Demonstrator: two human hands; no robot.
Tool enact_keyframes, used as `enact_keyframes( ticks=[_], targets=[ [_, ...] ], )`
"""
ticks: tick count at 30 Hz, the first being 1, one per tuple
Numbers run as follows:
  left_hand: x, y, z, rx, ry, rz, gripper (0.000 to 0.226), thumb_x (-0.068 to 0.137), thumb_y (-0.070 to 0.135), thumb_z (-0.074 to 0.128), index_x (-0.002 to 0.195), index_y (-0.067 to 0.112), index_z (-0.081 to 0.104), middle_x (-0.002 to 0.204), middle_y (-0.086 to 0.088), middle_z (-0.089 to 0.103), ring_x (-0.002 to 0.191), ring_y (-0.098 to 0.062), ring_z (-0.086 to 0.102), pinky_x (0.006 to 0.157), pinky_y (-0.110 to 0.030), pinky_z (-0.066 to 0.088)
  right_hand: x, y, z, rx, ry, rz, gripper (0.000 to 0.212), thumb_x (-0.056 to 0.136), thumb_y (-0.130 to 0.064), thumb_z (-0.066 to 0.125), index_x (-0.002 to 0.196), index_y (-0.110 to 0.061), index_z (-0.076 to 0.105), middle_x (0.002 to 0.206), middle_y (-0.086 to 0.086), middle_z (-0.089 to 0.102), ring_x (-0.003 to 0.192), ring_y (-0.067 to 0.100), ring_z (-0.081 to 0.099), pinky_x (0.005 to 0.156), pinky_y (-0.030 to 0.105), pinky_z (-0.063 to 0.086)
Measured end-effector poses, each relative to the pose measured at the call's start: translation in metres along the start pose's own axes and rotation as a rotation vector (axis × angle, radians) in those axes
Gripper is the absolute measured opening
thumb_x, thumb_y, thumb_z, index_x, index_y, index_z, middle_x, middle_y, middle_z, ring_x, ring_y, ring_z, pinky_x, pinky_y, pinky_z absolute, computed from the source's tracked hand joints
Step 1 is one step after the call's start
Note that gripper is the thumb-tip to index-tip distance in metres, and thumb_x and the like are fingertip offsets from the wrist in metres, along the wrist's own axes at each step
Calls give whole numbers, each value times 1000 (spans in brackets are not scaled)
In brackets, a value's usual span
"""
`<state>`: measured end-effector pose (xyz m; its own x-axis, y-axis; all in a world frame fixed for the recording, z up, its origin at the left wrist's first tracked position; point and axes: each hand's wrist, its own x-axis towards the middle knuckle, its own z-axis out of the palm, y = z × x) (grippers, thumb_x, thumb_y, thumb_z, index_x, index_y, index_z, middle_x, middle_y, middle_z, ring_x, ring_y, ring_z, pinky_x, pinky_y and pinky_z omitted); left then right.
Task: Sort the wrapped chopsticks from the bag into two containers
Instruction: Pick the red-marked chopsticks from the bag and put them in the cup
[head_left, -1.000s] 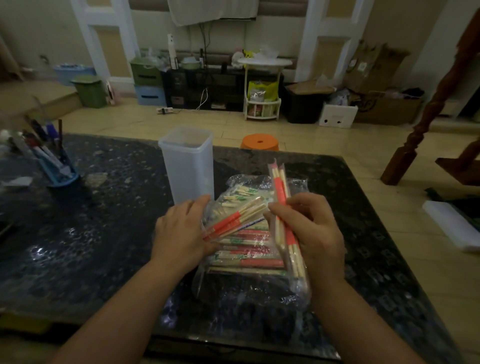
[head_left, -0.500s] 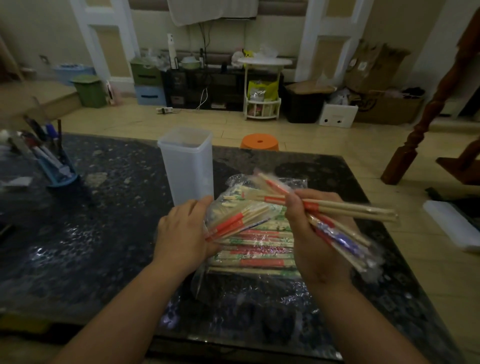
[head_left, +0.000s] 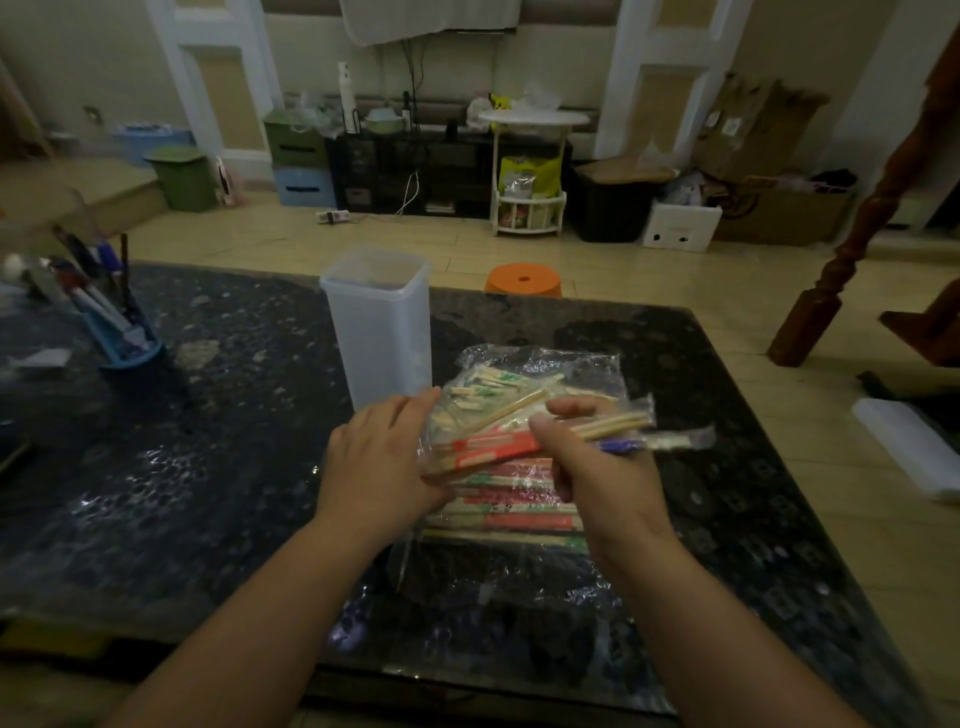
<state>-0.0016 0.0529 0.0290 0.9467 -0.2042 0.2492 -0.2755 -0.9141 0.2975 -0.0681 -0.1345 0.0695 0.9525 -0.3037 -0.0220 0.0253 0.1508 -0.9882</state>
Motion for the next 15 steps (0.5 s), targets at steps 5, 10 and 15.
enact_keyframes(
  ticks=[5, 10, 15],
  targets=[
    [0, 0, 1, 9, -3, 6, 102, 68, 55, 81, 152, 38, 25, 146, 7, 42, 133, -20, 37, 108, -42, 30, 8, 7, -6, 19, 91, 80, 7, 83, -10, 73, 78, -13, 70, 69, 7, 70, 59, 21, 65, 60, 36, 53],
    [-1, 1, 1, 22, -34, 15, 101, 70, 51, 80, 151, 42, 21, 147, 9, 39, 134, -18, 34, 110, -42, 28, 9, 3, -6, 37, 51, 46, 32, 77, -8, 80, 102, -12, 60, 76, 11, 71, 55, 16, 67, 50, 29, 53],
    [1, 2, 0, 27, -45, 11, 103, 70, 55, 80, 152, 42, 19, 149, 9, 37, 136, -18, 32, 111, -42, 27, 14, 3, -11, 154, 183, 48, 23, 101, -29, 46, 109, -11, 58, 89, 16, 71, 65, 22, 68, 57, 32, 57]
  ],
)
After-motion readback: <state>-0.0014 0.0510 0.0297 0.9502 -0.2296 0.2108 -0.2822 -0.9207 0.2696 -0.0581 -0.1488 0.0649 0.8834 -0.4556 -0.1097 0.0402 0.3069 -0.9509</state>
